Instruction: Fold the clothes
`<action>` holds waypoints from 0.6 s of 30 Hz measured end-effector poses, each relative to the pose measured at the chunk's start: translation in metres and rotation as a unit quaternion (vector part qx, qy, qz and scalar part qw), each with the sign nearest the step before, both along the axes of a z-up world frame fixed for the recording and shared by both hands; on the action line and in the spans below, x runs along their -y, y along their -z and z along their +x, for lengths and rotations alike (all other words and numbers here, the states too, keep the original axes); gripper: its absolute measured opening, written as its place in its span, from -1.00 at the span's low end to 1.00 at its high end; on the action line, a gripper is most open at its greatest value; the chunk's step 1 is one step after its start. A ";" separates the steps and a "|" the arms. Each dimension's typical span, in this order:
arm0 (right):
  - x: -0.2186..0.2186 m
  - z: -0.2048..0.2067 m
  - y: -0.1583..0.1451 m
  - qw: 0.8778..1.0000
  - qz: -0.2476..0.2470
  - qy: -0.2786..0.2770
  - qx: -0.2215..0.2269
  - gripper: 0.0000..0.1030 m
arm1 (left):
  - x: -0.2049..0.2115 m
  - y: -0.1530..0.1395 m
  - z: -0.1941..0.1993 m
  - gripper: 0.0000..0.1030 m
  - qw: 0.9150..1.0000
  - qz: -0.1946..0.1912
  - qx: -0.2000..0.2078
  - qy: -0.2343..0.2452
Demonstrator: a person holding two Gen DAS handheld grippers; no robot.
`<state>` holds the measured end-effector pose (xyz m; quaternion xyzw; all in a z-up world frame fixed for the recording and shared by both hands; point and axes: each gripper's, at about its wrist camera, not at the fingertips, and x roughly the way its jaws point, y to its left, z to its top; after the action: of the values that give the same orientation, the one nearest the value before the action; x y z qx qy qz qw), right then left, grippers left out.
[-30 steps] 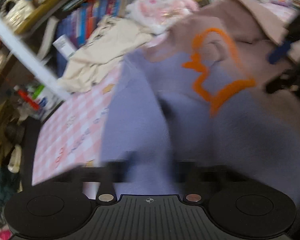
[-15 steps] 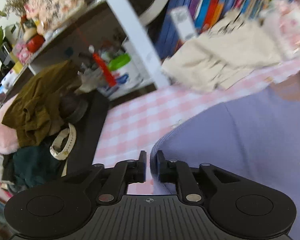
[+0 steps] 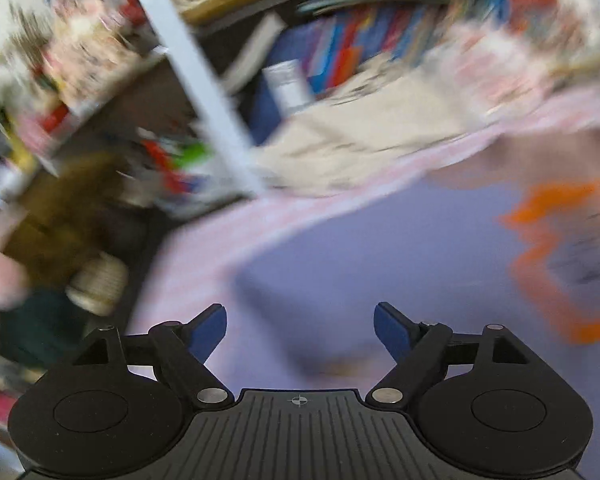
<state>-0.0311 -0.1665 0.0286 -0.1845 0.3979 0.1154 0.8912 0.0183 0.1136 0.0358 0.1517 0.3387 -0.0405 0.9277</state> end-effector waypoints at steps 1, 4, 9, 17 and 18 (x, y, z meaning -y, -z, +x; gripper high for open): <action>0.004 -0.002 0.000 1.000 -0.010 -0.001 0.001 0.10 | 0.007 0.004 -0.006 0.62 1.000 -0.025 -0.010 0.006; 0.017 0.000 0.011 1.000 -0.021 0.002 -0.018 0.06 | 0.031 0.019 -0.014 0.62 0.999 -0.036 -0.036 0.018; 0.037 0.010 0.022 0.999 0.001 0.015 -0.039 -0.34 | 0.063 0.040 -0.017 0.62 0.997 -0.002 -0.067 0.029; 0.115 0.043 -0.006 0.993 -0.039 0.105 0.034 -0.97 | 0.075 0.048 -0.026 0.62 0.996 -0.002 -0.087 -0.008; 0.131 0.049 -0.013 0.990 -0.037 0.125 0.045 -0.97 | 0.075 0.048 -0.027 0.62 0.996 -0.004 -0.088 -0.015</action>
<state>0.0176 -0.2971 0.0415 -0.1714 0.3811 -0.0199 0.9083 -0.0091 0.0386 -0.0120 0.1387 0.4210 -0.0415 0.8954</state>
